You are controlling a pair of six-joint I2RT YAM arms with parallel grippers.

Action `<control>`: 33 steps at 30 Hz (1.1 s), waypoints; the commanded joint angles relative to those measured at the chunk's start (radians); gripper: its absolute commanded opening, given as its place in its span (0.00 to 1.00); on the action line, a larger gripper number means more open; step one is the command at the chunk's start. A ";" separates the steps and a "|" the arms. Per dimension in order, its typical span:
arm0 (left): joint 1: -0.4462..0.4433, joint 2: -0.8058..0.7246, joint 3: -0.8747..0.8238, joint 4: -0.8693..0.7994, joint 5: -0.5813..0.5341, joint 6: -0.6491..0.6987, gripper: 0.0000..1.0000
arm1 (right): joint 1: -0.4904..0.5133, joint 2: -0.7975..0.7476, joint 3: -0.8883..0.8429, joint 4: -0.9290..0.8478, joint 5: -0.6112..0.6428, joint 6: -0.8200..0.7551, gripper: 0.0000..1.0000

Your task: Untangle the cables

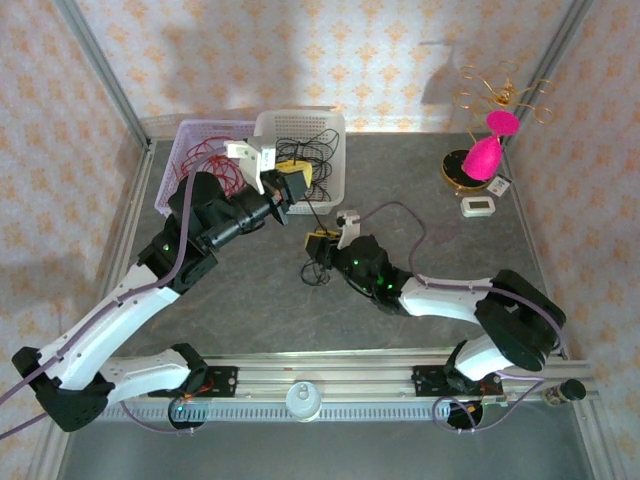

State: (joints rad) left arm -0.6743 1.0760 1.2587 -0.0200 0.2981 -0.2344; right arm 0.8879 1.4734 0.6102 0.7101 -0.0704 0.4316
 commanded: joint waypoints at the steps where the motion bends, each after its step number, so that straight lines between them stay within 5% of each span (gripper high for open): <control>1: -0.007 -0.039 0.136 0.130 -0.026 0.050 0.00 | -0.005 0.063 -0.082 -0.042 0.041 0.046 0.36; 19: -0.007 -0.006 0.294 0.023 -0.051 0.132 0.00 | -0.006 0.066 -0.130 -0.102 0.104 -0.015 0.40; 26: -0.007 -0.015 0.237 -0.003 -0.059 0.129 0.00 | -0.006 -0.127 -0.095 -0.287 0.069 -0.081 0.51; 33: -0.007 -0.046 0.145 0.009 -0.058 0.104 0.00 | -0.006 -0.323 0.011 -0.455 -0.121 -0.157 0.60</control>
State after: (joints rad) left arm -0.6743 1.0531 1.4273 -0.0143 0.2493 -0.1226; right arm 0.8829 1.2167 0.5735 0.3485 -0.1131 0.3191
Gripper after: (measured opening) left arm 0.040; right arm 0.595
